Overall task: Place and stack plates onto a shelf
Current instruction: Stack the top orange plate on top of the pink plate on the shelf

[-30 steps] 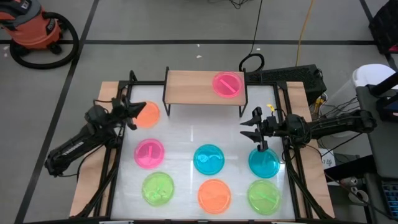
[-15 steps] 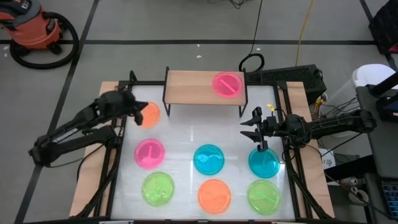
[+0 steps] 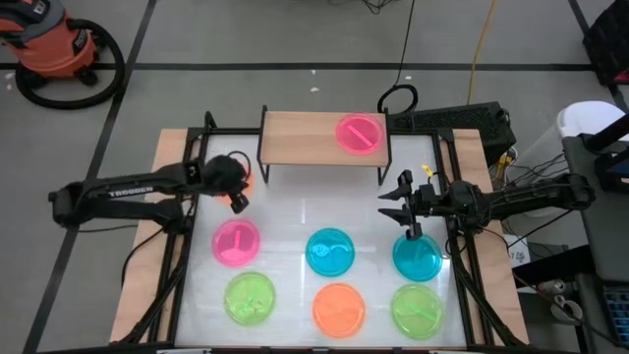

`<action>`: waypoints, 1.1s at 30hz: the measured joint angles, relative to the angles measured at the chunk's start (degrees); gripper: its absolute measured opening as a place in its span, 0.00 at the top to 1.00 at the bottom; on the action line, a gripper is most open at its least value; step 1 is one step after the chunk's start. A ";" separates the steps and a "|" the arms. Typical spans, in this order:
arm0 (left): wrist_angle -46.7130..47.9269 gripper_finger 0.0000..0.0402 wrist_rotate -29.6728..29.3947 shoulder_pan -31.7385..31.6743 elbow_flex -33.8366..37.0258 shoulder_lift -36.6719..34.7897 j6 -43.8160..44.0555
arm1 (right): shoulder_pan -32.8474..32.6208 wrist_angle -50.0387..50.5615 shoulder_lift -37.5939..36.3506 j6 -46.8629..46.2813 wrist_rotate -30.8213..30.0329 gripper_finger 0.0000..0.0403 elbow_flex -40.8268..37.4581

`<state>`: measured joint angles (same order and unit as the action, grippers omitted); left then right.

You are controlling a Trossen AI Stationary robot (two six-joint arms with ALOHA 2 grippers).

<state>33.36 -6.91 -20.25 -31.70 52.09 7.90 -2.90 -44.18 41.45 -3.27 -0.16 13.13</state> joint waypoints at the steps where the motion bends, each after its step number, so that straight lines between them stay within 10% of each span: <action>1: 1.48 0.99 -2.79 1.40 -0.23 0.47 0.63 | 0.00 0.01 -0.02 -0.24 0.00 0.61 0.00; 12: 2.52 0.96 -8.18 10.21 -0.73 7.12 8.99 | 0.00 -0.12 -0.02 -0.57 -0.04 0.61 0.00; 23: 2.51 0.66 -8.21 10.06 -0.73 16.64 11.14 | 0.00 -0.12 -0.02 -0.48 -0.02 0.61 0.00; 33: 2.45 0.63 -13.10 6.84 -0.73 24.03 11.68 | 0.02 -0.07 -0.02 -0.48 -0.04 0.61 0.00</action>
<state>35.82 -20.01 -13.40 -32.42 76.13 19.58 -2.87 -44.25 41.43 -3.75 -0.21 13.13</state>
